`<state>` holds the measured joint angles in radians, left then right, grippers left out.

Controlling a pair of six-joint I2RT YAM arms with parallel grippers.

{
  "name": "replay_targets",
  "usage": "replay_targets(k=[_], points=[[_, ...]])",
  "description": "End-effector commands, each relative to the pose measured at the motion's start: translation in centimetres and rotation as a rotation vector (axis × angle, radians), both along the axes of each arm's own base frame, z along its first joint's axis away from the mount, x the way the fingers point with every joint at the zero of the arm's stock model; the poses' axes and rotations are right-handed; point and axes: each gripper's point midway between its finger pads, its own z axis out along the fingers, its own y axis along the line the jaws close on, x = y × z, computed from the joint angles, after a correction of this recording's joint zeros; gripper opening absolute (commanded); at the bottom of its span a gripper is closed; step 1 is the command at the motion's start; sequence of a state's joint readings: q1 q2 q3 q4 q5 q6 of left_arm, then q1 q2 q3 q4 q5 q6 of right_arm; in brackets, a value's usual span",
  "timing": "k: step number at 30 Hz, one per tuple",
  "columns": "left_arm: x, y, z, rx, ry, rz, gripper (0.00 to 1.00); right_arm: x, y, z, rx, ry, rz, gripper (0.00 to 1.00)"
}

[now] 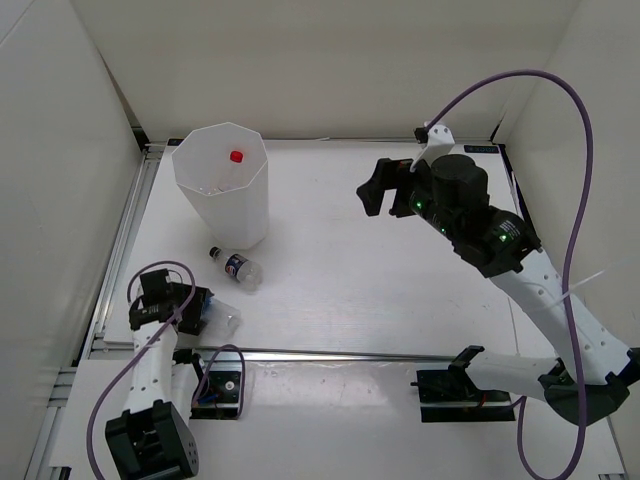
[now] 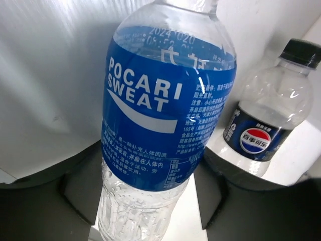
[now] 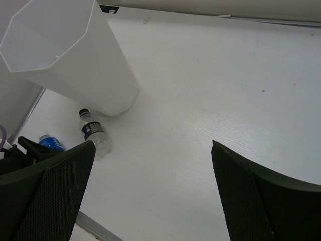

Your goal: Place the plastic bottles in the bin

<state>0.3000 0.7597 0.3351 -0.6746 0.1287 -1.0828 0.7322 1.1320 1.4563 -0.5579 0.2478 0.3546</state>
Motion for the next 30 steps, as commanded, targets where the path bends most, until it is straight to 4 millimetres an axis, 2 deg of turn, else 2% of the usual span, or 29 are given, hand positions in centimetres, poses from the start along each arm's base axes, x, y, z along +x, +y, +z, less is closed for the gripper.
replay_targets(k=[1, 2, 3, 6, 7, 8, 10, 11, 13, 14, 15, 16, 17, 18, 19, 20, 22, 23, 24, 25, 26, 28, 29, 30], points=[[1.0, 1.2, 1.4, 0.068, -0.043, -0.006, 0.64, -0.2, -0.5, 0.3, -0.007, -0.027, 0.004, 1.00], [1.5, 1.3, 2.3, 0.070, -0.072, 0.006, 0.57, -0.2, -0.5, 0.3, -0.007, -0.027, 0.004, 1.00], [1.5, 1.2, 2.4, 0.061, -0.075, 0.000, 0.57, -0.2, -0.5, 0.3, -0.007, -0.027, 0.004, 1.00], [3.0, 1.6, 5.0, 0.083, -0.145, 0.002, 0.51, 0.0, -0.3, 0.0, -0.014, -0.019, 0.004, 1.00], [3.9, 1.9, 6.9, 0.098, -0.191, 0.002, 0.49, 0.0, -0.3, 0.0, -0.014, -0.019, 0.004, 1.00], [4.2, 2.3, 8.0, 0.115, -0.207, 0.011, 0.47, 0.0, -0.3, 0.4, -0.008, -0.026, 0.004, 1.00], [5.3, 3.3, 11.0, 0.172, -0.271, 0.027, 0.47, 0.2, -0.1, 0.1, -0.014, -0.019, 0.004, 1.00], [6.3, 3.9, 14.9, 0.209, -0.349, 0.042, 0.44, 0.2, -0.1, 0.1, -0.014, -0.019, 0.004, 1.00], [7.4, 5.2, 18.6, 0.287, -0.403, 0.052, 0.43, 0.4, 0.0, -0.2, -0.020, -0.012, 0.004, 1.00], [8.3, 5.8, 23.3, 0.338, -0.492, 0.059, 0.42, 0.4, 0.0, -0.2, -0.020, -0.012, 0.004, 1.00], [8.7, 6.3, 25.3, 0.383, -0.517, 0.045, 0.42, 0.2, 0.2, -0.2, -0.018, -0.010, 0.014, 1.00], [9.6, 7.0, 26.4, 0.412, -0.512, 0.050, 0.42, 0.4, 0.4, -0.5, -0.023, -0.004, 0.015, 1.00], [10.1, 7.4, 30.8, 0.455, -0.593, 0.059, 0.42, 0.4, 0.5, -0.3, -0.016, -0.009, 0.023, 1.00], [10.5, 7.6, 32.6, 0.482, -0.617, 0.047, 0.42, 0.4, 0.5, 0.1, -0.009, -0.016, 0.023, 1.00], [11.5, 8.0, 33.5, 0.490, -0.616, 0.041, 0.42, 0.6, 0.7, -0.3, -0.016, -0.008, 0.023, 1.00], [11.6, 8.0, 37.3, 0.514, -0.693, 0.052, 0.42, 0.5, 0.9, -0.3, -0.007, -0.001, 0.031, 1.00], [13.0, 8.6, 39.3, 0.525, -0.711, 0.063, 0.42, 0.5, 0.9, -0.3, -0.007, -0.001, 0.031, 1.00], [13.8, 7.7, 40.6, 0.521, -0.746, 0.036, 0.42, 0.6, 1.1, -0.6, -0.013, 0.006, 0.031, 1.00], [14.0, 7.3, 43.1, 0.554, -0.790, 0.025, 0.42, 0.6, 1.1, -0.6, -0.013, 0.006, 0.031, 1.00], [15.8, 7.4, 42.4, 0.578, -0.755, -0.014, 0.42, 0.6, 1.1, -0.6, -0.013, 0.006, 0.031, 1.00], [16.7, 6.6, 43.5, 0.605, -0.776, -0.050, 0.42, 0.6, 1.1, -0.6, -0.013, 0.006, 0.031, 1.00], [18.6, 5.9, 43.1, 0.621, -0.761, -0.097, 0.42, 0.8, 1.2, -0.9, -0.019, 0.013, 0.031, 1.00], [20.4, 4.8, 41.9, 0.614, -0.734, -0.142, 0.42, 0.7, 1.3, -0.5, -0.011, 0.008, 0.040, 1.00], [21.0, 4.3, 42.7, 0.632, -0.746, -0.158, 0.42, 0.8, 1.4, -0.3, -0.005, 0.001, 0.040, 1.00]])
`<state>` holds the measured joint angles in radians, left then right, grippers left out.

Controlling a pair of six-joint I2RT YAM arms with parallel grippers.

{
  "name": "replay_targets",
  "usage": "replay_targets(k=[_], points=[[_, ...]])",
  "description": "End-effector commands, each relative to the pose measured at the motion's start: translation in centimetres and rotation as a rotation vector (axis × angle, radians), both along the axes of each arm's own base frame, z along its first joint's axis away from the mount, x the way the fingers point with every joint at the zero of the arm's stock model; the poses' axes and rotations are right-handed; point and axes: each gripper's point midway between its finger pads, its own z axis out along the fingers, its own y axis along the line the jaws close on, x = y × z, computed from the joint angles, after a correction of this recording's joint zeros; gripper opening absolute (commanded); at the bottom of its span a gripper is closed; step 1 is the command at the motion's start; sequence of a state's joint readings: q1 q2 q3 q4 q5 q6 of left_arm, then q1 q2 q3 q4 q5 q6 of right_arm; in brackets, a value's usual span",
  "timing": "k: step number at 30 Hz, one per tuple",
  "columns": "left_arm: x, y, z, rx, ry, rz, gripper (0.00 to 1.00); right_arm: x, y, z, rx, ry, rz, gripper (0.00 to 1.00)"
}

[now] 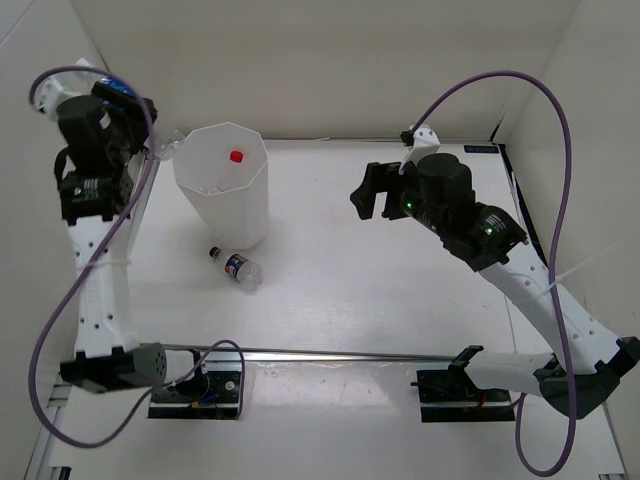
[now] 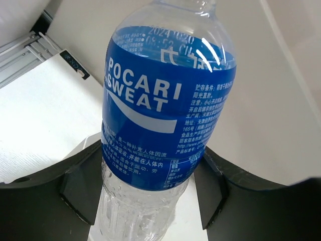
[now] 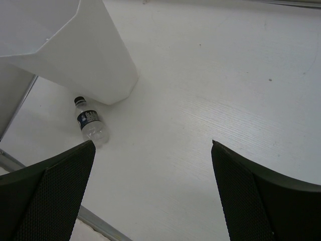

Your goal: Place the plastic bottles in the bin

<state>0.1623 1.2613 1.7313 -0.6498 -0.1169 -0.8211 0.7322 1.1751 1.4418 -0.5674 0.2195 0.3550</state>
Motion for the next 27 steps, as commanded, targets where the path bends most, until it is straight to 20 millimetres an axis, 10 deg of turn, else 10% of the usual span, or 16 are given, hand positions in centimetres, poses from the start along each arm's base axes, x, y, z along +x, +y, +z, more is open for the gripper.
replay_targets(k=[1, 11, 14, 17, 27], points=[[3.3, -1.8, -1.3, 0.131, 0.079, -0.053, 0.42, 0.3, 0.4, 2.0, 0.027, -0.059, 0.026, 1.00], [8.9, -7.5, -4.7, 0.431, 0.222, -0.056, 0.50, 0.8, -0.3, 3.0, 0.001, -0.103, 0.006, 1.00], [9.1, -7.9, -6.3, 0.466, 0.267, -0.044, 0.78, 1.1, -0.9, 2.8, -0.009, -0.099, -0.014, 1.00], [7.9, -6.8, -6.5, 0.466, 0.283, 0.032, 0.99, 1.1, -1.7, 2.5, -0.011, -0.096, -0.032, 1.00], [0.5, -2.0, -2.6, 0.384, 0.183, 0.199, 1.00, 0.9, -1.8, 1.0, 0.004, -0.046, -0.043, 1.00]])
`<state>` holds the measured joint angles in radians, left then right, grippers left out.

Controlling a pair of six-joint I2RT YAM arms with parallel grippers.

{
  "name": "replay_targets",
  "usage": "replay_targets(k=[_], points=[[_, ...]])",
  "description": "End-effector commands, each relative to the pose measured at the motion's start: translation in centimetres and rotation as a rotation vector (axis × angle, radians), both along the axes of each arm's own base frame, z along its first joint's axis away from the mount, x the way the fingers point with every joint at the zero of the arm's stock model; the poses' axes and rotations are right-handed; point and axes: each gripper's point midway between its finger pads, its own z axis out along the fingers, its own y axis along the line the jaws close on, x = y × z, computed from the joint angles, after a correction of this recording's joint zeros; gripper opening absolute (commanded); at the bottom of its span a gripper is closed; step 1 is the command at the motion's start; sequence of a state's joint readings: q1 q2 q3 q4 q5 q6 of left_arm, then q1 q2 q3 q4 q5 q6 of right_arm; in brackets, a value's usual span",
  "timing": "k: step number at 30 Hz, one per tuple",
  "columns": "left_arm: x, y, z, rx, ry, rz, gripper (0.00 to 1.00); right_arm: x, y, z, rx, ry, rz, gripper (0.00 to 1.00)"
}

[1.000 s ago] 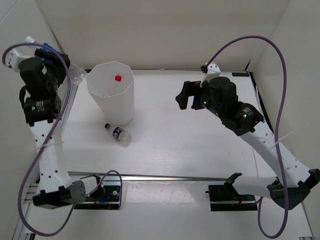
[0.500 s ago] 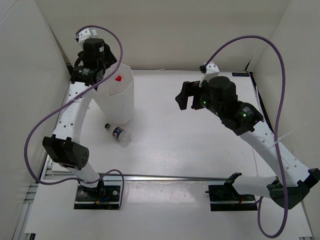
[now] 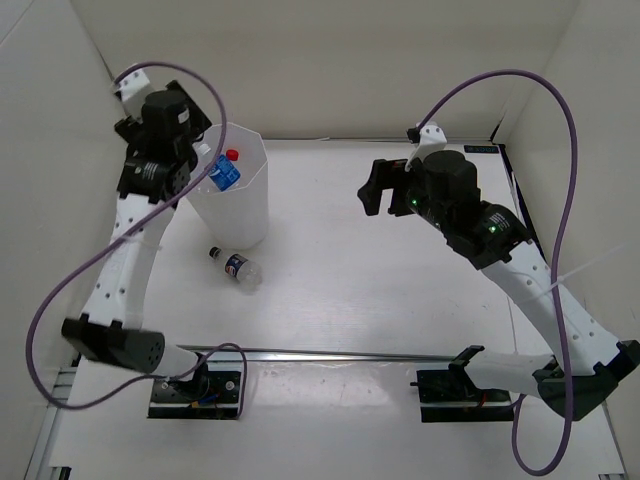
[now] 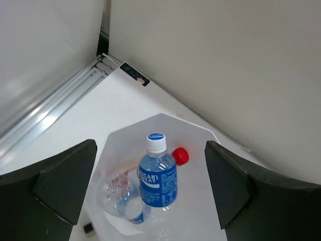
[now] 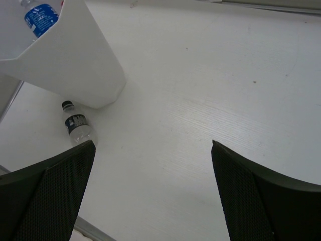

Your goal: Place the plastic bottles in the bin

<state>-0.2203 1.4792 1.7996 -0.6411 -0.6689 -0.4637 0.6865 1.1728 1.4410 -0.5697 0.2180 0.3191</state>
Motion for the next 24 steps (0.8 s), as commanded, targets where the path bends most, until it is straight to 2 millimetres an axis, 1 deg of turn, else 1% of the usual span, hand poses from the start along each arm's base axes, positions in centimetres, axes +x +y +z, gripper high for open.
replay_targets(k=[1, 2, 3, 4, 5, 6, 7, 8, 9, 10, 11, 12, 13, 14, 15, 16, 17, 18, 19, 20, 21, 22, 23, 24], points=[[-5.7, 3.5, 2.3, -0.157, -0.153, 0.131, 1.00, -0.1, -0.3, 1.1, 0.032, -0.030, -0.011, 1.00], [-8.7, 3.7, 3.6, -0.251, -0.238, 0.101, 1.00, -0.1, -0.3, 1.1, 0.032, -0.030, -0.011, 1.00], [-9.4, 5.1, -0.3, -0.310, -0.194, 0.136, 1.00, -0.1, -0.3, 1.1, 0.032, -0.030, -0.011, 1.00], [-10.2, 5.0, -1.1, -0.380, -0.208, 0.117, 1.00, -0.1, -0.3, 1.1, 0.032, -0.030, -0.011, 1.00], [-10.5, 3.4, -2.1, -0.474, -0.200, 0.033, 1.00, -0.2, -0.2, 1.1, 0.034, -0.028, -0.002, 1.00], [-11.9, 3.6, -2.5, -0.513, -0.218, 0.017, 1.00, -0.2, -0.2, 0.5, 0.027, -0.019, -0.002, 1.00], [-12.0, 3.0, -6.2, -0.555, -0.143, 0.003, 1.00, 0.0, -0.4, 0.5, 0.026, -0.019, -0.011, 1.00], [-12.3, 1.6, -7.9, -0.646, -0.114, -0.041, 1.00, -0.1, -0.3, 0.5, 0.029, -0.017, -0.003, 1.00], [-13.3, 1.3, -9.0, -0.698, -0.121, -0.041, 1.00, -0.1, -0.3, 0.0, 0.021, -0.007, -0.003, 1.00], [-14.0, 2.1, -13.5, -0.753, -0.061, 0.027, 1.00, -0.1, -0.3, 0.0, 0.029, -0.003, -0.006, 1.00], [-14.6, 2.2, -15.1, -0.825, -0.058, 0.059, 1.00, -0.2, -0.1, 0.0, 0.031, -0.001, 0.003, 1.00], [-15.5, 1.4, -16.1, -0.872, -0.047, 0.026, 1.00, -0.2, -0.1, -0.4, 0.025, 0.006, 0.003, 1.00], [-15.9, 1.7, -19.3, -0.907, -0.003, 0.053, 1.00, 0.0, -0.4, -0.4, 0.025, 0.006, -0.006, 1.00], [-16.1, 1.4, -20.8, -0.901, 0.039, 0.025, 1.00, 0.0, -0.4, -0.4, 0.025, 0.006, -0.006, 1.00], [-16.5, 0.3, -22.1, -0.943, 0.087, -0.018, 1.00, 0.2, -0.7, -0.8, 0.020, 0.013, -0.016, 1.00], [-16.7, 0.0, -23.3, -0.958, 0.112, -0.035, 1.00, 0.1, -0.5, -0.8, 0.023, 0.016, -0.006, 1.00], [-17.2, -0.7, -25.3, -0.976, 0.160, -0.052, 1.00, 0.3, -0.8, -0.8, 0.023, 0.016, -0.015, 1.00], [-17.3, -1.2, -25.9, -0.968, 0.177, -0.106, 1.00, 0.1, -0.9, -0.5, 0.029, 0.007, -0.015, 1.00], [-17.4, -0.8, -26.7, -0.964, 0.189, -0.109, 1.00, 0.1, -0.9, -0.9, 0.024, 0.014, -0.015, 1.00], [-18.0, -0.8, -28.1, -0.960, 0.220, -0.118, 1.00, 0.2, -1.1, -0.9, 0.026, 0.017, -0.015, 1.00], [-18.2, -0.6, -28.9, -0.923, 0.243, -0.150, 1.00, 0.0, -1.2, -0.5, 0.033, 0.008, -0.015, 1.00], [-18.3, -1.1, -29.1, -0.933, 0.248, -0.206, 1.00, 0.2, -1.5, -0.9, 0.019, 0.010, -0.021, 1.00], [-18.8, -0.6, -30.3, -0.945, 0.254, -0.193, 1.00, 0.0, -1.7, -0.7, 0.017, -0.001, -0.018, 1.00], [-19.0, -0.7, -30.8, -0.951, 0.249, -0.217, 1.00, 0.0, -1.7, -1.1, 0.010, 0.007, -0.018, 1.00]])
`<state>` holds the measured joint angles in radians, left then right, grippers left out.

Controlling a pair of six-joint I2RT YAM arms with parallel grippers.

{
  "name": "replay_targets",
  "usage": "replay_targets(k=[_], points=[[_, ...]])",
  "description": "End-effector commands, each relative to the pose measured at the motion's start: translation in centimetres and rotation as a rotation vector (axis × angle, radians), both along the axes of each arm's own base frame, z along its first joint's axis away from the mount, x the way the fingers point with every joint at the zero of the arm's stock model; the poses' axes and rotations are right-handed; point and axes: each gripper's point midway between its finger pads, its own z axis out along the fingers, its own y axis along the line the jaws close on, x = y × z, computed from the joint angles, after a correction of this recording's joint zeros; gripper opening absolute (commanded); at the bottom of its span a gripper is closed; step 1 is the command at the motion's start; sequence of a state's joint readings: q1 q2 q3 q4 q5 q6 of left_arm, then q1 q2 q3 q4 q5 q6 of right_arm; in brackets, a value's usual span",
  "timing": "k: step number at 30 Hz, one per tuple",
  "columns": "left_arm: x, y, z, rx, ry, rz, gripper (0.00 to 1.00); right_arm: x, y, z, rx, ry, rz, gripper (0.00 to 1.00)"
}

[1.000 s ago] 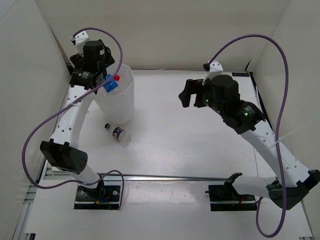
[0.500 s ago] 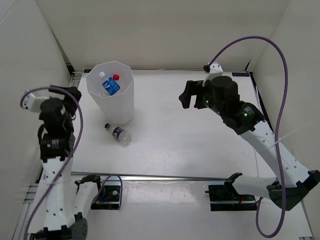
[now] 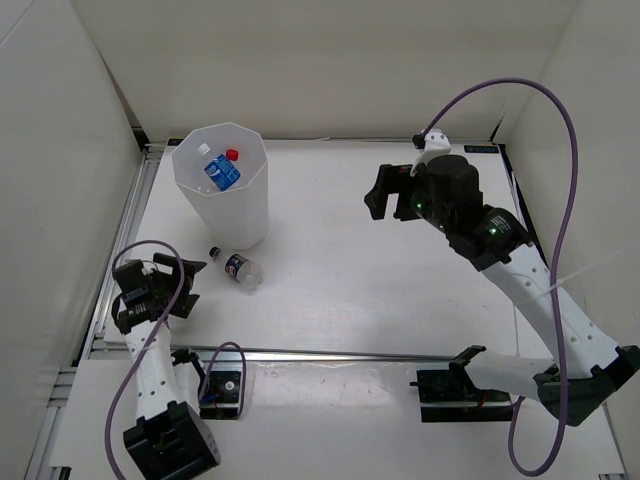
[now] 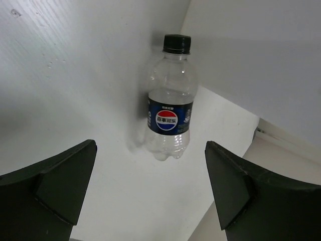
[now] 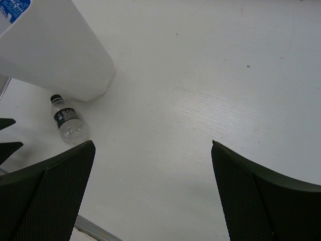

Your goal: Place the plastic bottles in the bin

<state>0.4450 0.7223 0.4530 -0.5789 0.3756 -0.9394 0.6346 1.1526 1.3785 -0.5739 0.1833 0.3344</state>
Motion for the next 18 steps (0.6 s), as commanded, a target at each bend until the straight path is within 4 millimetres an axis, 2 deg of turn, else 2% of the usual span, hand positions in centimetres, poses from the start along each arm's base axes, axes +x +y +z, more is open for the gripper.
replay_targets(k=[1, 2, 3, 7, 10, 12, 17, 18], points=[[0.2, -1.7, 0.2, -0.028, -0.137, -0.182, 1.00, -0.2, -0.4, 1.0, 0.016, -0.045, 0.007, 1.00], [0.4, -1.8, 0.2, -0.022, -0.166, -0.196, 1.00, -0.3, -0.7, 0.9, 0.012, -0.047, -0.002, 1.00], [0.0, -2.3, -1.0, -0.042, -0.155, -0.204, 1.00, -0.3, -0.7, 0.4, -0.001, -0.042, 0.001, 1.00], [-0.6, -2.8, -2.7, -0.004, -0.172, -0.268, 1.00, -0.5, -0.8, 0.3, -0.002, -0.041, 0.001, 1.00], [-0.4, -3.6, -2.7, -0.002, -0.180, -0.312, 1.00, -0.5, -0.9, -0.1, -0.008, -0.034, 0.001, 1.00], [-0.2, -3.6, -3.0, 0.006, -0.151, -0.319, 1.00, -0.5, -0.9, -0.6, -0.014, -0.025, 0.001, 1.00], [1.7, -3.0, -1.6, 0.039, -0.169, -0.338, 1.00, -0.1, -0.3, -0.8, -0.003, -0.020, 0.006, 1.00], [1.9, -3.0, -2.2, 0.033, -0.149, -0.342, 1.00, -0.1, -0.3, -1.2, -0.008, -0.013, 0.006, 1.00]])
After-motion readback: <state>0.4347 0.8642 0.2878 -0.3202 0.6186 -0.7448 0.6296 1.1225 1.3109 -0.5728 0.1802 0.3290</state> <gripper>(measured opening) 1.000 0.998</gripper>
